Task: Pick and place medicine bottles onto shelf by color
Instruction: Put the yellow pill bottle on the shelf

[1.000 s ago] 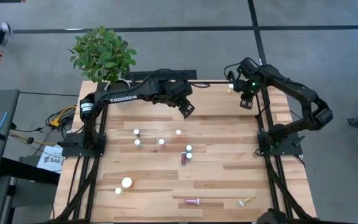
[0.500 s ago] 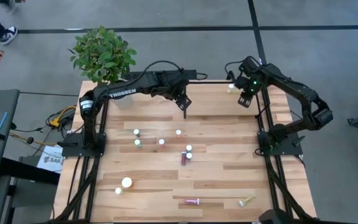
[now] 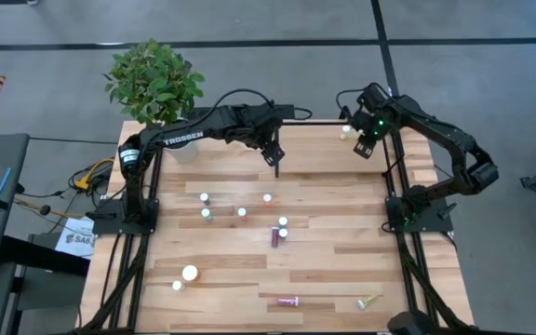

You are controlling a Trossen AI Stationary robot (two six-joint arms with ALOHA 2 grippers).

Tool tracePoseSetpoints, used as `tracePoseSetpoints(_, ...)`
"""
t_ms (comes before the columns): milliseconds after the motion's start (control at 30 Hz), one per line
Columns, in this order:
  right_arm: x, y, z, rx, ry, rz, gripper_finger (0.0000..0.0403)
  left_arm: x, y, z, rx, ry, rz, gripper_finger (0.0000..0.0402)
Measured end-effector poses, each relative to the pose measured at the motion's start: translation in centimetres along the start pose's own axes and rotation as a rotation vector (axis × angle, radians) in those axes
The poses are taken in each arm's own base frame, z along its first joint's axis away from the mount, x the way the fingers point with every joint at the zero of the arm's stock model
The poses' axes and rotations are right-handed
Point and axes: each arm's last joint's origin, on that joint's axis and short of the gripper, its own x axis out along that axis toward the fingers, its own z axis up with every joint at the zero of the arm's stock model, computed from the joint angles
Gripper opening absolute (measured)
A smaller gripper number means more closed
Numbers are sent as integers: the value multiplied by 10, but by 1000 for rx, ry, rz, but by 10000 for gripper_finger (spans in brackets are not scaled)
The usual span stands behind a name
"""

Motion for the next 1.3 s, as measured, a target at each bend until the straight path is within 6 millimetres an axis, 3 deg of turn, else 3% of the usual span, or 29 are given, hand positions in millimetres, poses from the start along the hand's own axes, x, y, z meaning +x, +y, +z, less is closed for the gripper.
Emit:
tracePoseSetpoints(367,0,-2,-2,-179,8,3,131,0,0,0,9,2,1,211)
tracePoseSetpoints(767,0,-12,-5,-192,3,-10,131,0,0,0,9,2,1,211)
tracePoseSetpoints(900,10,-18,-3,-193,20,-2,131,0,0,0,14,2,1,211)
tracePoseSetpoints(1033,19,-18,-2,-172,65,22,131,0,-1,0,15,3,-2,211)
tracePoseSetpoints(1300,18,-16,-5,-170,96,43,131,0,-2,-1,10,14,-27,210)
